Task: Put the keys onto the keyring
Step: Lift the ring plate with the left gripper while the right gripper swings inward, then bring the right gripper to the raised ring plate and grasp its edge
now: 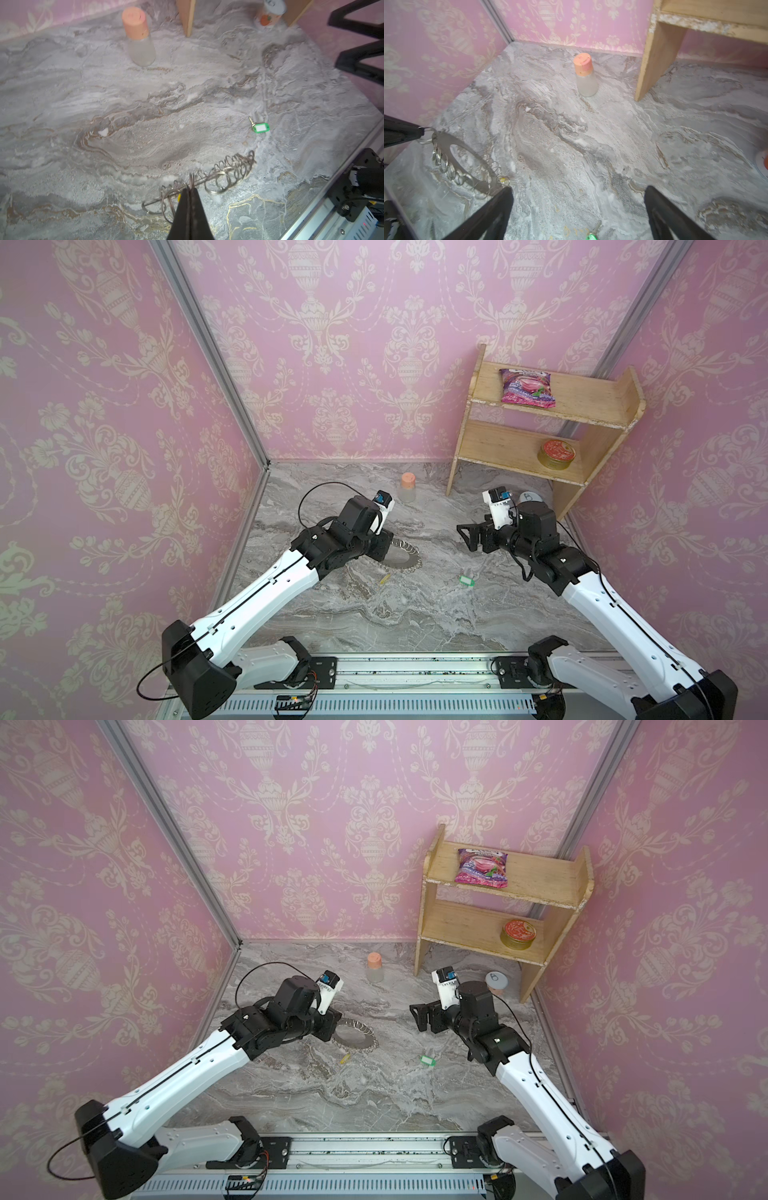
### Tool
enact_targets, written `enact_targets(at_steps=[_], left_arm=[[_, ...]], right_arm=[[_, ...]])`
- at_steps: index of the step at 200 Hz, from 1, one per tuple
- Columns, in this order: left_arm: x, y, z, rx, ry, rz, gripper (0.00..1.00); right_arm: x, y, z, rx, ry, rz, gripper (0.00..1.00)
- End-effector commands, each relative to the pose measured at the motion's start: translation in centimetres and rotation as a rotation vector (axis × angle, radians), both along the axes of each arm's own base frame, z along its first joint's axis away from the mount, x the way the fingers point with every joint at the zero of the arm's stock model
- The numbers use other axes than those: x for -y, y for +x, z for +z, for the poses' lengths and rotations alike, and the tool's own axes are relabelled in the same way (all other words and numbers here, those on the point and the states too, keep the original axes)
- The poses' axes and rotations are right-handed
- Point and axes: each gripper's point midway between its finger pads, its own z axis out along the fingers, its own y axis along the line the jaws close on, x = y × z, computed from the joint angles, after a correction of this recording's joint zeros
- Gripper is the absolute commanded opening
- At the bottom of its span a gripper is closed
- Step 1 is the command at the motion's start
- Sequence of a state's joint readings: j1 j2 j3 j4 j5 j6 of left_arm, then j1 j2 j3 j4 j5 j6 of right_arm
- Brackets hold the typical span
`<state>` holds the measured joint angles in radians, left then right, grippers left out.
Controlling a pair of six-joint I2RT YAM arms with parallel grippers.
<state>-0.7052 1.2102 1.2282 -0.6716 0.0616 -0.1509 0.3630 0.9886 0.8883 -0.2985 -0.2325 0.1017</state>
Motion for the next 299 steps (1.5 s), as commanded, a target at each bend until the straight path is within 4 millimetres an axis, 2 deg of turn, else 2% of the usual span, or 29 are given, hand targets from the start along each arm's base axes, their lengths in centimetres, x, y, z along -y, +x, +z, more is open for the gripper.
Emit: enact_targets(at_steps=[1, 29, 53, 65, 69, 71, 76, 106, 122, 141, 164, 218, 299], left_arm=[[1.5, -2.3, 4.9, 0.115, -0.018, -0.212, 0.0], [3.6, -4.0, 10.4, 0.266, -0.117, -0.345, 0.0], [5.0, -5.2, 14.0, 0.365, -0.202, -0.435, 0.0], [5.7, -5.7, 15.5, 0.399, -0.25, -0.472, 0.0], [6.0, -5.9, 15.9, 0.406, -0.266, -0.485, 0.0], [6.1, -6.0, 16.2, 0.413, -0.275, -0.489, 0.0], [6.4, -6.2, 16.7, 0.422, -0.296, -0.506, 0.0], [8.0, -7.1, 19.3, 0.462, -0.41, -0.576, 0.0], [8.4, -7.3, 19.8, 0.485, -0.438, -0.6, 0.0], [8.6, -7.6, 20.4, 0.518, -0.462, -0.625, 0.0], [8.8, -8.2, 21.1, 0.547, -0.495, -0.655, 0.0], [9.1, -9.1, 21.0, 0.568, -0.503, -0.707, 0.0], [8.8, -9.9, 21.1, 0.594, -0.499, -0.74, 0.0]], right_arm=[[-3.2, -2.3, 4.9, 0.124, 0.049, 0.216, 1.0], [-4.8, -4.3, 8.8, 0.23, 0.06, 0.351, 1.0], [-5.3, -5.3, 12.2, 0.312, 0.079, 0.408, 0.98], [-5.7, -6.1, 13.7, 0.336, 0.101, 0.455, 0.92], [-6.0, -6.3, 13.6, 0.327, 0.108, 0.477, 0.9], [-6.1, -6.6, 14.8, 0.35, 0.117, 0.489, 0.89], [-6.4, -7.1, 15.6, 0.361, 0.13, 0.522, 0.85], [-7.7, -10.0, 18.1, 0.372, 0.205, 0.705, 0.69], [-7.7, -11.3, 18.8, 0.385, 0.204, 0.76, 0.61], [-7.7, -12.0, 18.6, 0.383, 0.191, 0.789, 0.53], [-7.6, -12.4, 18.3, 0.368, 0.18, 0.807, 0.42], [-7.7, -12.8, 18.9, 0.384, 0.183, 0.83, 0.23], [-7.5, -13.2, 20.3, 0.408, 0.172, 0.831, 0.19]])
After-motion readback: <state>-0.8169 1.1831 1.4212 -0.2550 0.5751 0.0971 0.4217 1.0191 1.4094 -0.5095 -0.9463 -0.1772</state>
